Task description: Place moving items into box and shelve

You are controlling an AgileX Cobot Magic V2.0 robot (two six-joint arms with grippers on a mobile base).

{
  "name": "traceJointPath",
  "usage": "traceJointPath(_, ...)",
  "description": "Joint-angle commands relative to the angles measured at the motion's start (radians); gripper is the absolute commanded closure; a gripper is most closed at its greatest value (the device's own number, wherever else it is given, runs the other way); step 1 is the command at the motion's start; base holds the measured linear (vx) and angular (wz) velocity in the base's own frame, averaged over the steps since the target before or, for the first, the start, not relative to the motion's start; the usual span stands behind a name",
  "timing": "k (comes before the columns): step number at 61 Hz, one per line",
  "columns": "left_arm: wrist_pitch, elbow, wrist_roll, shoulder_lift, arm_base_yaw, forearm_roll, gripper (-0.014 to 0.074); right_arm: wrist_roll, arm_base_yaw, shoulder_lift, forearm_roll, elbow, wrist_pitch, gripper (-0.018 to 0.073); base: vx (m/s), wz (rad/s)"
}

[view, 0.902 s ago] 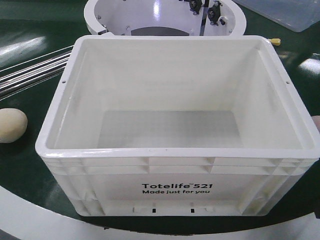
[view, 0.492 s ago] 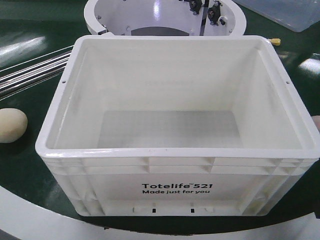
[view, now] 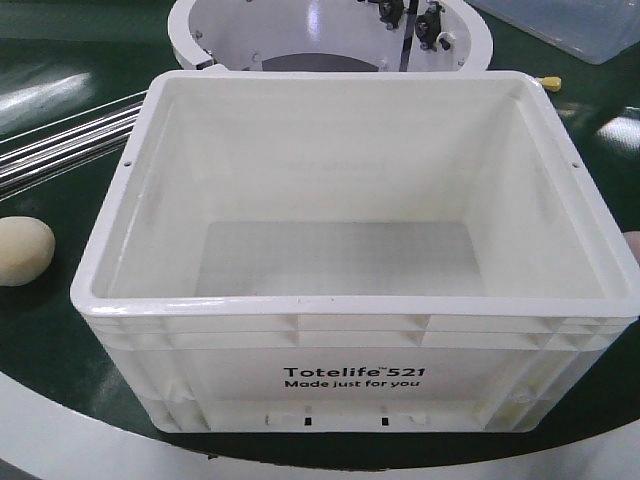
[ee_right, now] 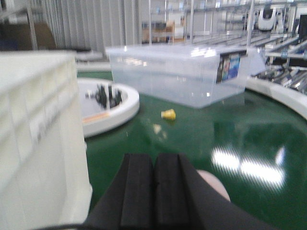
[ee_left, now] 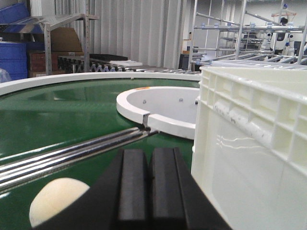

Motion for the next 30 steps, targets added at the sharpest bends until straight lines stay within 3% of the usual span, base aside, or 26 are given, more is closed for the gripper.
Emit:
traceJointPath(1,-0.143,-0.012,-0.002,-0.012,0.003,-0.008,0.0603,0.007,-0.005,-0.013,0.016,0.014,-0.146,0.0568,0.0,0.0)
traceJointPath(11,-0.235,-0.074,-0.002,-0.012,0.003,-0.008,0.0603,0.007,-0.005,-0.013,0.028,0.011,-0.334,0.0568,0.0,0.0)
traceJointPath(16,-0.228,-0.152,-0.001,-0.011,0.003,-0.008,0.0603,0.025,-0.005,-0.013,0.091,-0.004,-0.405,0.0568,0.0,0.0)
traceJointPath(21,-0.198,-0.249,0.016,-0.009,0.003,-0.008,0.0601,0.02,-0.005,-0.013,0.115,-0.081,-0.357,0.0568,0.0,0.0)
traceJointPath(30,-0.062,-0.436,0.138,0.066,0.003,-0.008,0.06,-0.113,-0.005,0.02,0.027,-0.323,-0.134,0.0565,0.0,0.0)
